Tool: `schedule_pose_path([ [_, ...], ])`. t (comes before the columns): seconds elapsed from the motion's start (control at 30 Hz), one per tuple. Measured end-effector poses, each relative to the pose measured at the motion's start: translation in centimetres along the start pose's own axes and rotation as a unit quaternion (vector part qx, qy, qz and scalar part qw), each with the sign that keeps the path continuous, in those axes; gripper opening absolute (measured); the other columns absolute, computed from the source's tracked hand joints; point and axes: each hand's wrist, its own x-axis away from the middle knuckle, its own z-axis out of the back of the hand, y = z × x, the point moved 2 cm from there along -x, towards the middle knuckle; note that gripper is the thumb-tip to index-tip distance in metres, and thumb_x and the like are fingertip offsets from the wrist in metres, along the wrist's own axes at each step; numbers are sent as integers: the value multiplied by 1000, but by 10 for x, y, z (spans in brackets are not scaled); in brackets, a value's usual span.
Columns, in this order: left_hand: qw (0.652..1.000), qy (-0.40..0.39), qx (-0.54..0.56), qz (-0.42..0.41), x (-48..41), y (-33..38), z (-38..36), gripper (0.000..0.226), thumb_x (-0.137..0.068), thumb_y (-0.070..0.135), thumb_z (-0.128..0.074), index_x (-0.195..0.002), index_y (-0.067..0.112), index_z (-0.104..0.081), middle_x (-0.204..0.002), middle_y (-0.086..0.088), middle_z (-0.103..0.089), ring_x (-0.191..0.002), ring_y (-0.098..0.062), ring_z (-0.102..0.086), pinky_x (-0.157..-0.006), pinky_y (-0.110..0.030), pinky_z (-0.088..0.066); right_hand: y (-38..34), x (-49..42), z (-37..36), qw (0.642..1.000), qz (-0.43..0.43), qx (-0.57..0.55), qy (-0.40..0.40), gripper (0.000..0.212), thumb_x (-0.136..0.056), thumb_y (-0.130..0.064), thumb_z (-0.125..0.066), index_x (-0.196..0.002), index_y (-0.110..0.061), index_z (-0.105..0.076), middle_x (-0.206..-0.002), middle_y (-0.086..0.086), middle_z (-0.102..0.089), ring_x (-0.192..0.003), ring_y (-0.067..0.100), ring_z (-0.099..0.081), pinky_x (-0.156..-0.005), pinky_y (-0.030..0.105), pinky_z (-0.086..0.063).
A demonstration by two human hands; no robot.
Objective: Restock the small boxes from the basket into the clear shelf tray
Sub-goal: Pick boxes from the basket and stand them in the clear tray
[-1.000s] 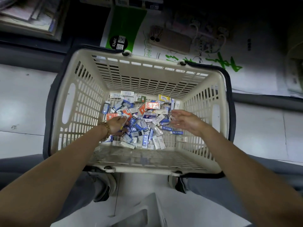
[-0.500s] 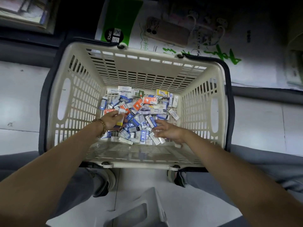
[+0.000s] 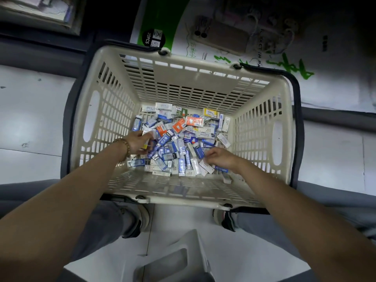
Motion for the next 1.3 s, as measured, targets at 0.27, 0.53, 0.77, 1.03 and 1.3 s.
schedule_pose_path([
  [0.27,979,29,-86,-184,54,66,29,34,-96,32,-44,-102,3,-61,-84,-3,-65,-59,-8,-63,-56,-16,-55,-62,-1,-25,972,220,45,63,32,-86,-24,-67,-116,-15,-59,-109,8,-56,-99,19,-53,-93,37,-44],
  [0.53,860,295,-96,-406,115,79,94,34,-94,37,-49,-85,13,-70,-79,-2,-70,-74,-10,-61,-70,-19,-44,-92,-44,-88,828,314,464,-3,69,-88,-59,-48,-147,-40,-19,-159,-5,10,-145,18,16,-115,39,15],
  [0.77,871,306,-68,-379,97,59,96,25,-94,35,-50,-77,22,-65,-89,1,-70,-80,-19,-62,-68,-27,-47,-27,-36,-18,812,266,520,1,64,-91,-60,-40,-147,-44,-13,-158,-5,15,-146,18,10,-119,39,3],
  [1.03,860,305,-72,-403,92,59,96,27,-91,43,-50,-73,27,-60,-88,-24,-66,-75,-32,-60,-63,-30,-49,-90,-26,-18,838,358,360,199,30,-89,-45,-54,-100,-18,-61,-113,0,-52,-108,19,-47,-98,35,-35],
  [1.3,852,309,-68,-417,90,60,96,28,-91,41,-51,-64,35,-50,-84,-14,-70,-61,-17,-54,-51,-16,-38,-87,-43,-21,919,147,352,101,72,-87,-61,-48,-147,-40,-15,-158,2,-17,-145,28,-8,-115,48,-8],
])
